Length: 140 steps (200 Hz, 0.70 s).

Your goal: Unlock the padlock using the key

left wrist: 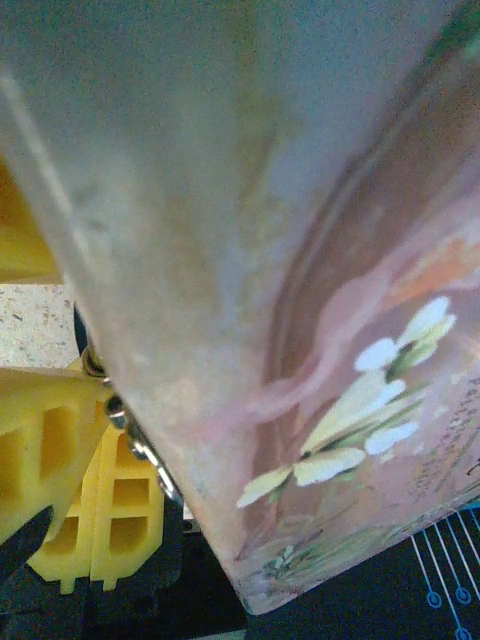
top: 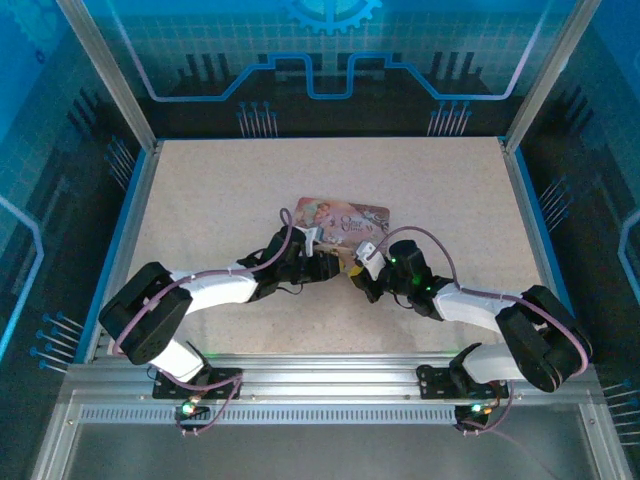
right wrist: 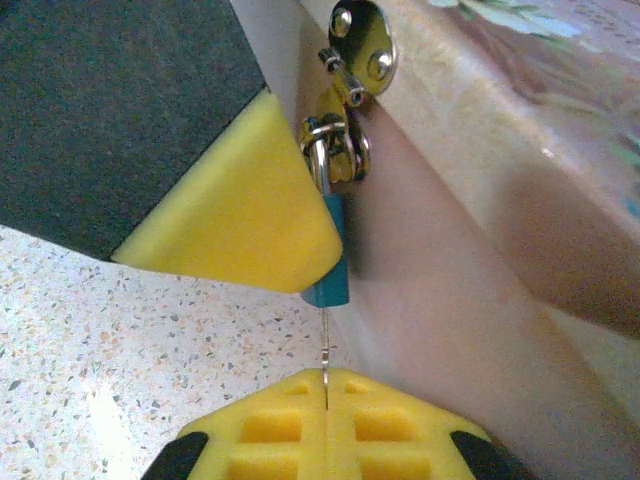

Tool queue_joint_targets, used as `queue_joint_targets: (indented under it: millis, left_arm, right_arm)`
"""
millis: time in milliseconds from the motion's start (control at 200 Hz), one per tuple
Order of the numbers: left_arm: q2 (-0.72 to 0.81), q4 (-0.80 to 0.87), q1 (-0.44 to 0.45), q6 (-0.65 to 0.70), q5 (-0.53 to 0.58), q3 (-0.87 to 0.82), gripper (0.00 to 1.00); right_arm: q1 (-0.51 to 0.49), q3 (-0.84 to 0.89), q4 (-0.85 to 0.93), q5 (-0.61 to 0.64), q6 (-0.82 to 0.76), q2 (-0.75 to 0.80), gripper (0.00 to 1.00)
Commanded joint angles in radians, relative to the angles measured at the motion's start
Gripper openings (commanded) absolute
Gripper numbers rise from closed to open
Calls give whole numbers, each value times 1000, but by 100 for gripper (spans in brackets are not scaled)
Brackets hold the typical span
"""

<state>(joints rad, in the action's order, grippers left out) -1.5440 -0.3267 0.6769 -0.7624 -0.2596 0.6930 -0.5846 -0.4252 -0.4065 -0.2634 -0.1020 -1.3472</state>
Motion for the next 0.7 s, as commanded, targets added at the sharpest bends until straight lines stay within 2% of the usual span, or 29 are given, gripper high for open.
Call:
queue_joint_targets:
  millis: [0, 350, 695]
  left_arm:
    - [47, -16, -13, -11, -52, 39, 22]
    - [52, -1, -31, -11, -70, 41, 22]
    - [46, -1, -31, -13, -71, 46, 22]
  right_arm:
    - [-14, -13, -14, -8, 1, 8, 0]
    - [-35, 1, -8, 40, 5, 31, 0]
    - [-34, -11, -29, 32, 5, 1, 0]
